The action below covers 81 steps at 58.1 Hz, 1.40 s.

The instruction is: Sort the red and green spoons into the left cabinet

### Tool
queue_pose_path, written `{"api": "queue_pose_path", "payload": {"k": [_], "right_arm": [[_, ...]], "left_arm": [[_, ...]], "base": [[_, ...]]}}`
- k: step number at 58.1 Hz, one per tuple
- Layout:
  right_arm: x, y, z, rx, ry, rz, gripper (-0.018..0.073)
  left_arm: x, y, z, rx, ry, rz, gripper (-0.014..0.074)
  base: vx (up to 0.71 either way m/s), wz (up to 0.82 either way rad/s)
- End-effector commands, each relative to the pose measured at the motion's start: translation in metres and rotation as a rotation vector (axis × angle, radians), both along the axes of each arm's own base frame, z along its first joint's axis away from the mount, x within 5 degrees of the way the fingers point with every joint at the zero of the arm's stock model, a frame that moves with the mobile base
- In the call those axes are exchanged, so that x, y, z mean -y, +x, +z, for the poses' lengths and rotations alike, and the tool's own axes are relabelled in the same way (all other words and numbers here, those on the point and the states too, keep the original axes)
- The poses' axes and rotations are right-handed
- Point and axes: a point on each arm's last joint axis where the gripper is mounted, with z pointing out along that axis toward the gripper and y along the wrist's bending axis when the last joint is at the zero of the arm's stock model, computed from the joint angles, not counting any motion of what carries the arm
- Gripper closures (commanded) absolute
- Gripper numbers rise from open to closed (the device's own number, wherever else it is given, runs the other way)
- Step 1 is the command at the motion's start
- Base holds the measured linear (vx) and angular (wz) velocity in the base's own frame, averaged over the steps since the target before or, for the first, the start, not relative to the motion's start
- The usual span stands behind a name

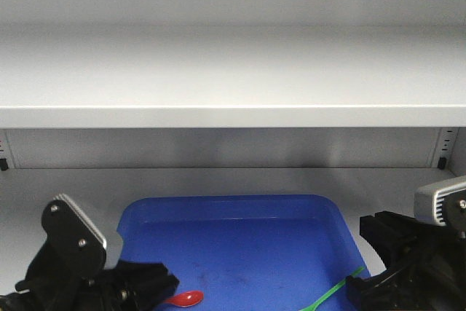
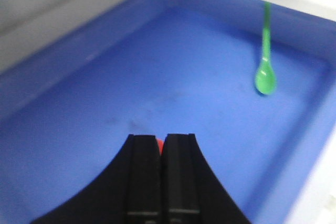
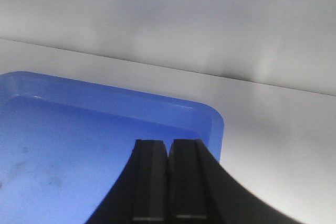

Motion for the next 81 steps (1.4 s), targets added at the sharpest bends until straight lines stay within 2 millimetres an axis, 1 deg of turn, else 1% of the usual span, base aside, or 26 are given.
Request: {"api": "queue_pose_path", "payload": {"k": [1, 7, 12, 20, 30, 35, 42, 46, 55, 62, 67, 72, 77, 81], "right_arm": [[0.000, -0.001, 0.013, 0.032, 0.031, 0.007, 0.0566], [0.000, -0.001, 0.013, 0.032, 0.031, 0.007, 0.0566], [0.000, -0.001, 0.013, 0.032, 0.031, 0.007, 0.0566], [0.000, -0.001, 0.013, 0.032, 0.031, 0.007, 0.0566], [0.000, -0.001, 0.013, 0.032, 0.031, 0.007, 0.0566], [0.000, -0.001, 0.013, 0.033, 0.033, 0.013, 0.0566], [0.000, -0.001, 0.013, 0.033, 0.032, 0.012, 0.0566], [0.000, -0.001, 0.013, 0.033, 0.032, 0.012, 0.0566], [0.000, -0.001, 0.013, 0.033, 0.032, 0.012, 0.0566], [0.000, -0.001, 0.013, 0.033, 0.032, 0.012, 0.0566], [0.000, -0.001, 0.013, 0.033, 0.032, 0.012, 0.0566], [0.000, -0.001, 0.013, 0.033, 0.032, 0.012, 0.0566], [0.000, -0.001, 0.013, 0.033, 0.032, 0.012, 0.0566], [0.000, -0.001, 0.013, 0.033, 0.032, 0.012, 0.0566]], "left_arm": [[-0.004, 0.005, 0.027, 0.162, -0.097, 0.075, 0.0597], [-0.003, 0.007, 0.035, 0.240, -0.148, 0.076, 0.0597], [-0.002, 0.007, 0.037, 0.264, -0.177, 0.066, 0.0597], [0.001, 0.009, 0.037, 0.274, -0.185, 0.063, 0.0597], [0.004, 0.015, 0.029, 0.263, -0.156, 0.063, 0.0597], [-0.002, 0.019, 0.030, 0.293, -0.123, 0.081, 0.0597], [-0.016, 0.026, 0.032, 0.299, -0.116, 0.141, 0.0597], [-0.027, 0.026, 0.037, 0.308, -0.117, 0.178, 0.0597], [-0.055, 0.021, 0.053, 0.350, -0.129, 0.266, 0.0597], [-0.079, 0.017, 0.059, 0.346, -0.108, 0.354, 0.0597], [-0.094, 0.010, 0.065, 0.349, -0.100, 0.406, 0.0597], [-0.104, -0.001, 0.069, 0.351, -0.090, 0.436, 0.0597], [-0.114, -0.014, 0.063, 0.379, -0.094, 0.468, 0.0597], [-0.119, -0.024, 0.051, 0.401, -0.111, 0.489, 0.0597]], "base": [[0.00, 0.00], [0.00, 0.00], [0.00, 0.00], [0.00, 0.00], [0.00, 0.00], [0.00, 0.00], [0.00, 0.00], [0.00, 0.00], [0.00, 0.00], [0.00, 0.00], [0.00, 0.00], [0.00, 0.00], [0.00, 0.00], [0.00, 0.00]]}}
